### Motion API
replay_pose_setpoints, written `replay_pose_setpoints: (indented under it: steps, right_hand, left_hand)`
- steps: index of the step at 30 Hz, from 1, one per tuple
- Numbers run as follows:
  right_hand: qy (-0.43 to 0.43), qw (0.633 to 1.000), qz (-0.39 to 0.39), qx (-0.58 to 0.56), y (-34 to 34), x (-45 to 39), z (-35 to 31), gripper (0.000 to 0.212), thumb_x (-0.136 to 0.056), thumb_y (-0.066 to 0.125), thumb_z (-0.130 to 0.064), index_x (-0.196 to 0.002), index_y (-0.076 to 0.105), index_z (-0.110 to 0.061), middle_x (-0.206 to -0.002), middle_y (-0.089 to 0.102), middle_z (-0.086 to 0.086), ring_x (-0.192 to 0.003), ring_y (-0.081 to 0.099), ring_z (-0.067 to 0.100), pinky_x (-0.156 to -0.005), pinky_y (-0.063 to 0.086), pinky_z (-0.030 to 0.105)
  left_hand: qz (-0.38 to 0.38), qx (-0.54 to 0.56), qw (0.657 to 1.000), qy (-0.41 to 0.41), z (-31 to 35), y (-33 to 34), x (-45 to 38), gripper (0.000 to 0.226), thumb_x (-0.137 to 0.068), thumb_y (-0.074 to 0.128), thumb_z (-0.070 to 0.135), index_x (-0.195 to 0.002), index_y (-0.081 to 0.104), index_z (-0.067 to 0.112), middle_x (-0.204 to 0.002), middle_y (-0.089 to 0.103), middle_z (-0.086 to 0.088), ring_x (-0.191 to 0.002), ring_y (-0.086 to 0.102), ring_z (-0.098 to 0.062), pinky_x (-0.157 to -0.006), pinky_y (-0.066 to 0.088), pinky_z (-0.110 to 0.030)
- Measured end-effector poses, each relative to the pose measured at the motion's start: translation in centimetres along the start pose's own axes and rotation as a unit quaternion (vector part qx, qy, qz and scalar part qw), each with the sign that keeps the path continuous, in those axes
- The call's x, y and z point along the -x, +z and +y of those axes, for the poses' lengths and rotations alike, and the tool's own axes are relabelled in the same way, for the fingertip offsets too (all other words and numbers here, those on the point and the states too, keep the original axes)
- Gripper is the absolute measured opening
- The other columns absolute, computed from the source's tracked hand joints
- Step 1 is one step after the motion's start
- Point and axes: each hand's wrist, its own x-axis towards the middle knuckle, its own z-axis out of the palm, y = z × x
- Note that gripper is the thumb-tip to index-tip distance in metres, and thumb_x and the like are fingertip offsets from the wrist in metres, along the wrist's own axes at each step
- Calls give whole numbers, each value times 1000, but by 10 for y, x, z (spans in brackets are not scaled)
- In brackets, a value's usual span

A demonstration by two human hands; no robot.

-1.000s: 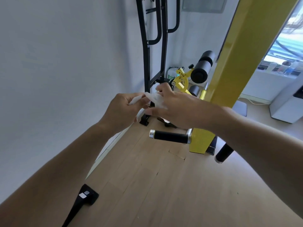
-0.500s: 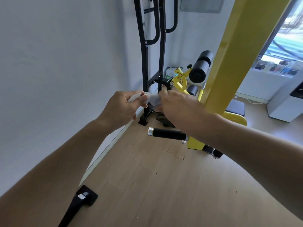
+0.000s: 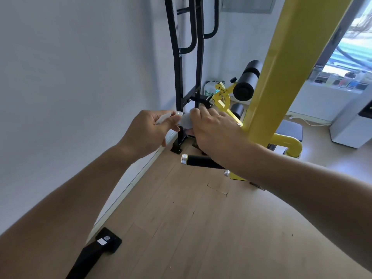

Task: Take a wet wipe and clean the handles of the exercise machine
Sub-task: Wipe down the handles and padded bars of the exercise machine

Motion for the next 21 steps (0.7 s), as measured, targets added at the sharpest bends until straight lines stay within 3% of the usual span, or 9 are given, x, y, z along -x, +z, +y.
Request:
replay_pose_setpoints:
  steps: [2,4,6,10,13,16,19,21]
  right_hand:
    - [39,996,-19,75,-7,13,14,31,-105,34,-20,-132,43,-6,-119,58,8,-104,60,24,-72,39,33]
    - [53,985,-46,155,-13,23,18,33,-104,28,-17,-132,41,-4,-117,59,9,-102,60,24,-69,32,32]
    - [52,981,-40,184,-9,23,16,34,-105,27,-17,-132,40,-1,-115,60,11,-99,60,25,-69,34,33]
    - [44,995,0,86,11,12,9,31,-104,35,-19,-127,47,-2,-110,61,14,-96,60,30,-82,48,40]
    - [14,999,42,16,19,-5,-1,29,-101,38,-20,-120,51,-4,-106,59,13,-96,59,30,-86,47,42]
    - [-8,999,30,24,18,-14,-10,29,-101,41,-19,-123,49,-3,-108,60,13,-98,60,30,-87,45,42]
    - [36,987,-32,152,-2,3,8,44,-103,34,-23,-141,36,-1,-121,61,13,-108,61,31,-99,39,46]
    - [18,950,-80,300,-19,19,23,51,-104,27,-25,-146,31,3,-125,63,14,-111,61,30,-108,30,48]
  left_hand:
    - [5,7,1000,-9,-1,0,-2,36,-99,55,36,-111,74,8,-56,65,23,-40,55,-4,-43,38,-5]
    - [0,18,1000,-17,0,0,-4,38,-98,56,38,-116,73,9,-74,70,17,-41,55,-4,-42,38,-6]
    - [-6,27,999,-20,2,1,-4,38,-97,56,40,-117,73,11,-79,71,13,-41,56,-4,-42,38,-6]
    - [-7,36,999,-34,4,2,-4,32,-96,56,44,-107,76,20,-64,69,18,-40,58,-5,-45,38,-5]
    - [-18,27,999,-29,3,0,-5,25,-98,55,42,-97,75,28,-64,70,23,-47,64,-10,-51,41,-6]
    - [-12,23,999,-29,4,0,-5,25,-102,53,32,-98,75,21,-50,63,24,-37,54,-4,-42,36,-4]
    - [-2,24,999,-32,3,3,-8,30,-99,55,37,-107,74,16,-58,68,21,-37,55,-3,-42,36,-3]
    - [-7,30,999,-39,2,3,-10,35,-97,57,41,-111,75,14,-79,74,14,-44,59,-6,-46,38,-4]
